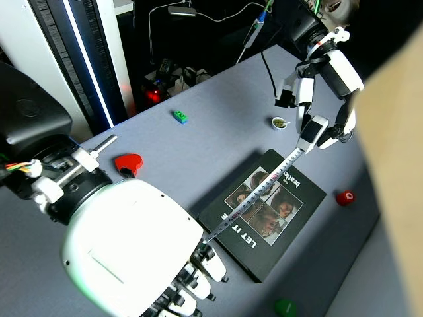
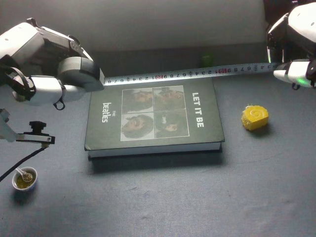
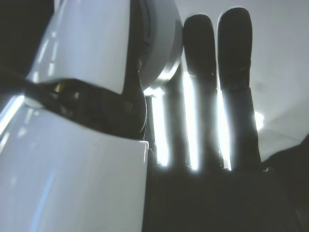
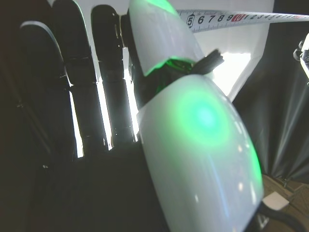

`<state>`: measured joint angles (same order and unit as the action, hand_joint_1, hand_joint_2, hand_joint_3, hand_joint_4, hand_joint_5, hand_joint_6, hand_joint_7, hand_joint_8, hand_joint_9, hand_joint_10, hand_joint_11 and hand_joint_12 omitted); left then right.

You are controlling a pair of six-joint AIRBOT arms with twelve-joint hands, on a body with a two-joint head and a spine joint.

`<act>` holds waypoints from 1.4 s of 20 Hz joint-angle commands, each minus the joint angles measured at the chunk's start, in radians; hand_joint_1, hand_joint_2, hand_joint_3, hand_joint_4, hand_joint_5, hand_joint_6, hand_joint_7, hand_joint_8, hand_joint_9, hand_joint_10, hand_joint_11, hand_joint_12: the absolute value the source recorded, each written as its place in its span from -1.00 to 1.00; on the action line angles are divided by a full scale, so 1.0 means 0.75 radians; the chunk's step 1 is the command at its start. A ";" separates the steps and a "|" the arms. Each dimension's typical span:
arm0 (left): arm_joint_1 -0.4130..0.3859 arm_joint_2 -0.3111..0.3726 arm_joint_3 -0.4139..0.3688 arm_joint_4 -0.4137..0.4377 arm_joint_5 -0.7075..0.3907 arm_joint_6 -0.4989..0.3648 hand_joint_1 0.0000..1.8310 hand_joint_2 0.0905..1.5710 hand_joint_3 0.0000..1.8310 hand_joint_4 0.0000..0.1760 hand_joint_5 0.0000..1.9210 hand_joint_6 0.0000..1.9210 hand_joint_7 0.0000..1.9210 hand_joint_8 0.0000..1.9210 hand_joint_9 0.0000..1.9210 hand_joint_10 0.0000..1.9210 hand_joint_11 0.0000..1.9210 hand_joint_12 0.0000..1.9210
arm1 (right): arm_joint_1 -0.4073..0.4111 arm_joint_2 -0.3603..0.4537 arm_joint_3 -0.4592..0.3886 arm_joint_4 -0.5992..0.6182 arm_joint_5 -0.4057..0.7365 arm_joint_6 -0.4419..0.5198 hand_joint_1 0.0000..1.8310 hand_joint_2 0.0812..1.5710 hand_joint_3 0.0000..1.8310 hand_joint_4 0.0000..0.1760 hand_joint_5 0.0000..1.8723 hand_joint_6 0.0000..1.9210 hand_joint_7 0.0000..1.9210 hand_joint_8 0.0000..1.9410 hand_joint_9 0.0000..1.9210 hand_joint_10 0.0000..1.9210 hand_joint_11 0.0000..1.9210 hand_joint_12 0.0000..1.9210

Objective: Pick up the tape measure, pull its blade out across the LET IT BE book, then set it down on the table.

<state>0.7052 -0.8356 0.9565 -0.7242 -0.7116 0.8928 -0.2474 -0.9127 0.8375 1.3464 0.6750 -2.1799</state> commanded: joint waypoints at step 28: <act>-0.005 0.016 -0.003 0.005 -0.086 0.048 0.52 0.33 -1.00 -1.00 0.11 -0.31 0.15 -0.16 -0.04 0.29 -0.15 0.19 | -0.055 -0.021 -0.020 -0.167 0.096 -0.005 -0.17 0.48 -1.00 -1.00 -0.28 -0.69 -0.15 -0.83 -0.22 -0.73 -0.55 0.20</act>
<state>0.7124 -0.8307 0.9531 -0.7471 -0.6662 0.9409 -0.2977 -0.9337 0.8238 1.2846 0.6952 -2.1845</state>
